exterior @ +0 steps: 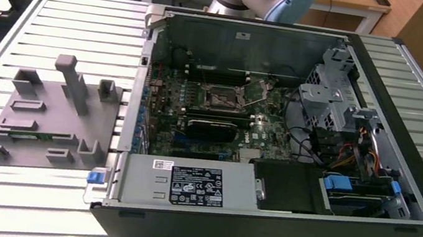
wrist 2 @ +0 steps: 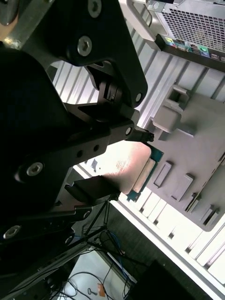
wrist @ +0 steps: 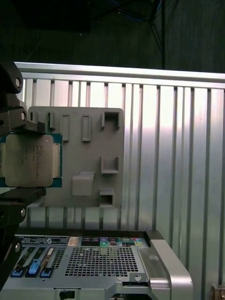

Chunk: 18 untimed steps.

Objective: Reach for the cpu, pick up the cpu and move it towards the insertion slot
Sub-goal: 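Pick up the cpu and move it towards the insertion slot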

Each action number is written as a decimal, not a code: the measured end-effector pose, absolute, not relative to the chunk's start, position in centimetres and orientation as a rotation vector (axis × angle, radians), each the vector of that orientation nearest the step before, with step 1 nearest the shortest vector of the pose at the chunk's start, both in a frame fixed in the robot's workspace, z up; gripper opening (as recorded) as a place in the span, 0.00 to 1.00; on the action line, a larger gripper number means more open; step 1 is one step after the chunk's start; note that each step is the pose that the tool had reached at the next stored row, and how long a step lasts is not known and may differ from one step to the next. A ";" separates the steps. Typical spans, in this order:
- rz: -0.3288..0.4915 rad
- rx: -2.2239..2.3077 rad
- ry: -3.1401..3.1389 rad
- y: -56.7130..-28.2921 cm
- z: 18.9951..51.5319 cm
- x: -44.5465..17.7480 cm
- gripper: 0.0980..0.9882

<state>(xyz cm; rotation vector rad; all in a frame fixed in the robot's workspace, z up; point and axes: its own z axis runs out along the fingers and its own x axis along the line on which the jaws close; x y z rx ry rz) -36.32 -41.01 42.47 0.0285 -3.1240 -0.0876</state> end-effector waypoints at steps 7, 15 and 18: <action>-0.088 0.029 -3.124 -41.0 42.5 -36.0 0.50; -0.088 0.029 -3.124 -41.0 42.5 -35.6 0.50; -0.088 0.029 -3.124 -41.0 42.5 -35.4 0.50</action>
